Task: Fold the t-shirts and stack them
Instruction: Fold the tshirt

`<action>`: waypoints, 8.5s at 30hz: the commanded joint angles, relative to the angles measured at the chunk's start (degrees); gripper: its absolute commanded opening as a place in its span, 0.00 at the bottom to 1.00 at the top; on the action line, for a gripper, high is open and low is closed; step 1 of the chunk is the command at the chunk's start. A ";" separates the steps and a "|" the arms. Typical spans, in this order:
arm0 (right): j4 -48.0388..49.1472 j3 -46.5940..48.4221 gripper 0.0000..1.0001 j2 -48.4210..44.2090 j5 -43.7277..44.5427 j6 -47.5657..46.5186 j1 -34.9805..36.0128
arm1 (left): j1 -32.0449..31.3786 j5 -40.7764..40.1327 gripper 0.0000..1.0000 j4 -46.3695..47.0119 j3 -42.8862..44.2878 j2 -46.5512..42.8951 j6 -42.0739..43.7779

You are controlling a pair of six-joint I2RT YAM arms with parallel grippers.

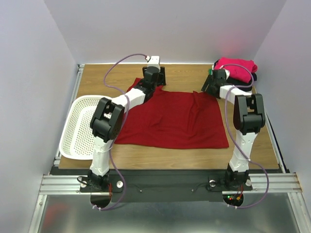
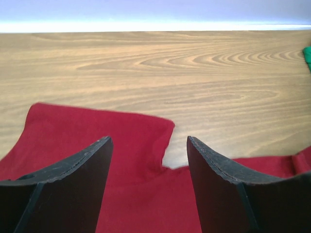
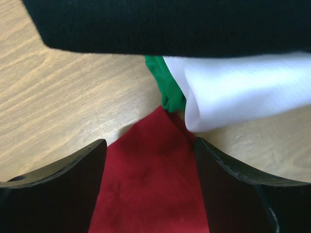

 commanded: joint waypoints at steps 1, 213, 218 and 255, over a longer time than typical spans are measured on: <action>2.78 2.45 0.76 1.28 0.23 -0.03 -0.65 | 0.66 2.50 0.73 -1.37 7.63 3.52 3.72; 3.22 -41.50 0.68 -38.28 20.97 4.80 6.03 | -16.13 -20.18 0.89 6.18 -39.74 -26.70 -10.87; 3.22 -38.78 0.62 -31.43 20.36 5.24 5.06 | -15.51 -19.47 0.89 6.80 -39.47 -25.02 -9.90; 2.96 -29.72 0.00 -22.63 21.32 3.49 2.78 | -8.22 -17.54 0.00 6.62 -46.58 -25.55 -11.13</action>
